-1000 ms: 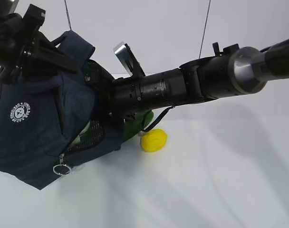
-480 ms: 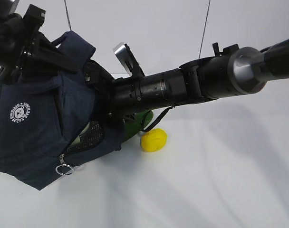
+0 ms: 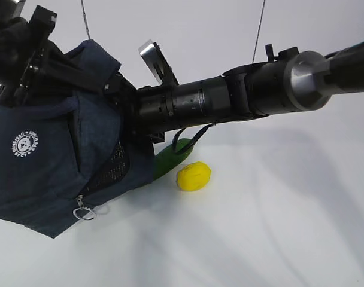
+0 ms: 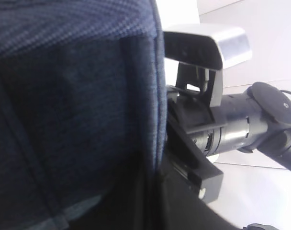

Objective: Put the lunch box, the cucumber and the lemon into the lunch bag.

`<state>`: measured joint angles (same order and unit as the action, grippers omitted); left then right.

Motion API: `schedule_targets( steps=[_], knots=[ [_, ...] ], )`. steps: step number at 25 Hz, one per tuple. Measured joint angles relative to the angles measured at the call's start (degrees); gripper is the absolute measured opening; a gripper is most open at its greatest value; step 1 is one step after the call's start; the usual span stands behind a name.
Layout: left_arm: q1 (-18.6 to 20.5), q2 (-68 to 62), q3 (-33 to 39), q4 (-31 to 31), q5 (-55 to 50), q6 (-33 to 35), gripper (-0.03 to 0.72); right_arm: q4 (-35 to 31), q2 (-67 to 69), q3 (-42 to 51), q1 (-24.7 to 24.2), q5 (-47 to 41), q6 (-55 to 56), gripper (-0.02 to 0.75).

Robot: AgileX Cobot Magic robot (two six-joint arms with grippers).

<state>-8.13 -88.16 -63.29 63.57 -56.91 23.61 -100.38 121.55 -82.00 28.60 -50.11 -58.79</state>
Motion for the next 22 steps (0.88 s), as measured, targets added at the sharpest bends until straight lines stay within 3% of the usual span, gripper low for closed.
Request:
schedule_targets(
  steps=[22],
  knots=[
    [0.0, 0.0, 0.0, 0.0, -0.4, 0.6, 0.0, 0.0, 0.5, -0.2, 0.0, 0.1, 0.0, 0.372]
  ],
)
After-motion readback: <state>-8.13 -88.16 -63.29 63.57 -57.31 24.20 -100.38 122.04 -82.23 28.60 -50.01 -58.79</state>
